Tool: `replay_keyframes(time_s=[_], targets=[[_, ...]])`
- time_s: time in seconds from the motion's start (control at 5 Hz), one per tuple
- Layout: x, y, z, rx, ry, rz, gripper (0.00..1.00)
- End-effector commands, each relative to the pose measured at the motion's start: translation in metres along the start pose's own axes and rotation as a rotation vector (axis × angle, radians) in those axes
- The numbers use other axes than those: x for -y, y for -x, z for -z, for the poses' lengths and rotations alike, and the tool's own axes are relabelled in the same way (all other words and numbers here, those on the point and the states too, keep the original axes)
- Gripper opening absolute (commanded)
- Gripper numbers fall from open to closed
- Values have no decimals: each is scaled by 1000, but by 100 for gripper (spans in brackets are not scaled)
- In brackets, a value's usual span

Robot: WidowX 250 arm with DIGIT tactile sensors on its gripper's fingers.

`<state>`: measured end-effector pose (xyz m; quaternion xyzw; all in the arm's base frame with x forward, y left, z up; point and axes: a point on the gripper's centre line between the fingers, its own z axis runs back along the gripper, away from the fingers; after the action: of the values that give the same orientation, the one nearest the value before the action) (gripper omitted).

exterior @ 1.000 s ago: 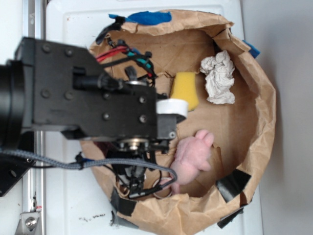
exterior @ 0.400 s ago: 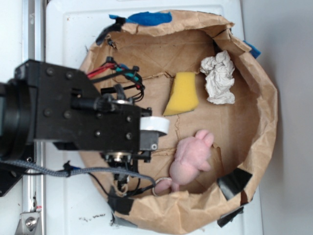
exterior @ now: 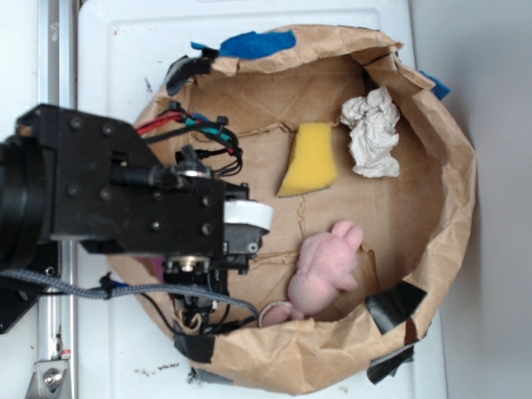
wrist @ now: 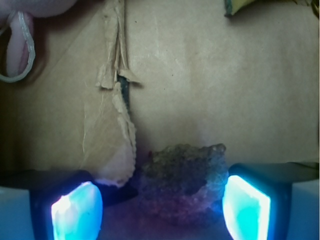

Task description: Grab the rock.

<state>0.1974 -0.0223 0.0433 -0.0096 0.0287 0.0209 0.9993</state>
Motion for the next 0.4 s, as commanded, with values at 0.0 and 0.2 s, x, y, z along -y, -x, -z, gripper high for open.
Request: replay_keyframes(time_s=[0.0,0.2], targets=[[2,-5,9,35,-33,40,100],[0,-5,14,31,-63,41,100]])
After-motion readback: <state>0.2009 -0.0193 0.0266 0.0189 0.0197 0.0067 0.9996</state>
